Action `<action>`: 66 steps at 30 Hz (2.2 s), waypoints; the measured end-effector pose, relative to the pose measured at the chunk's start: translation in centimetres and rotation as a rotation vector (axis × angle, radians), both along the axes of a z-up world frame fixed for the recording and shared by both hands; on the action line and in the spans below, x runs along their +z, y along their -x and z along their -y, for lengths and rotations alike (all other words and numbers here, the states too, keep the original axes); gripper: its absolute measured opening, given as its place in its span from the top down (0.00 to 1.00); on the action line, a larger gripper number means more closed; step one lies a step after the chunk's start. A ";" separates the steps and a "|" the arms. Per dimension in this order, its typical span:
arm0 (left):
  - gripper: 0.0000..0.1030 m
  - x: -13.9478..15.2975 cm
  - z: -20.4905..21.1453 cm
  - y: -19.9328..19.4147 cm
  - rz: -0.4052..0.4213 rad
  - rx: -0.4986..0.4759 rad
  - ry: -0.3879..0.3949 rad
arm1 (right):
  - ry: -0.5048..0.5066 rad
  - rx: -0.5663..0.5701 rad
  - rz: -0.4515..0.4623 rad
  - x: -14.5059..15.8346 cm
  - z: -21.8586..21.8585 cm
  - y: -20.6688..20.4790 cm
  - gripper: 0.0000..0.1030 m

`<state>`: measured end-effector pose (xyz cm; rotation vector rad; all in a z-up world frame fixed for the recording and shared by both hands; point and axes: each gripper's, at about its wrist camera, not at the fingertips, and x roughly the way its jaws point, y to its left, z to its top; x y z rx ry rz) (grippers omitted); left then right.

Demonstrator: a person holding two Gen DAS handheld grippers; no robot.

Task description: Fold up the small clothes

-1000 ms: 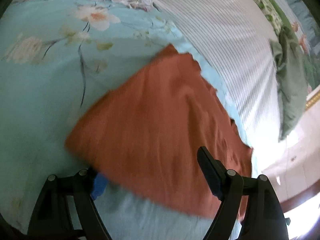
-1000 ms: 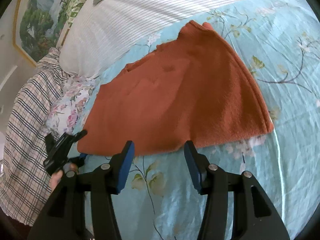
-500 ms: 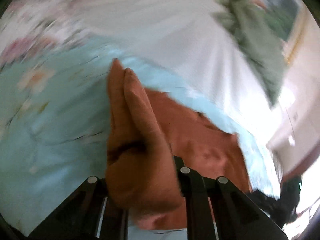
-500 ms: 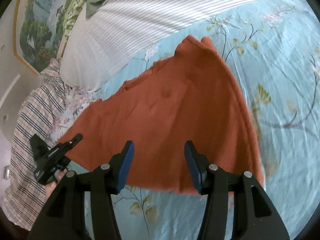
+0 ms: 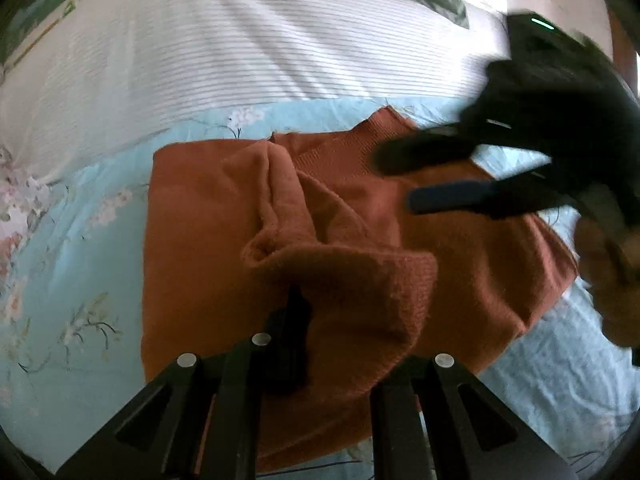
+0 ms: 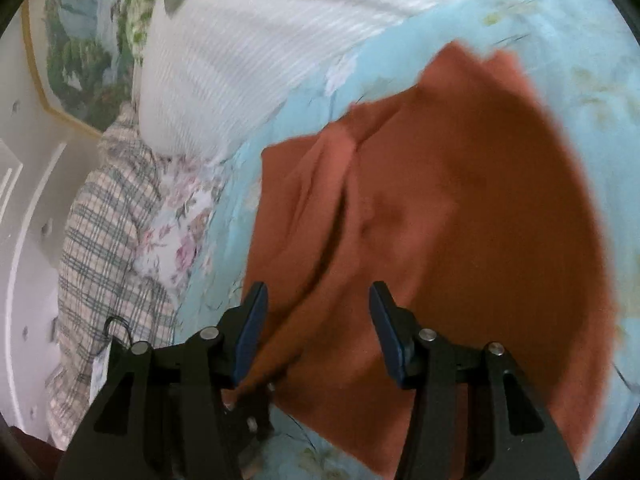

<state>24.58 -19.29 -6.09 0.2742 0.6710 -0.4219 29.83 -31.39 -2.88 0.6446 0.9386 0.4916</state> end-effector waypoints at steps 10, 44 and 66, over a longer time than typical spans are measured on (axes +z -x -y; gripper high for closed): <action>0.90 0.3 0.8 1.5 0.066 -0.020 -0.058 | 0.053 0.023 -0.087 -1.9 -3.1 -8.2 0.38; 0.82 1.6 13.4 1.3 -0.075 -0.241 0.036 | 0.284 -0.023 0.057 -0.1 8.3 -3.5 0.84; 0.17 0.9 -5.7 -4.1 -0.387 0.047 0.401 | 0.206 -0.101 -0.001 -1.8 9.3 1.0 0.24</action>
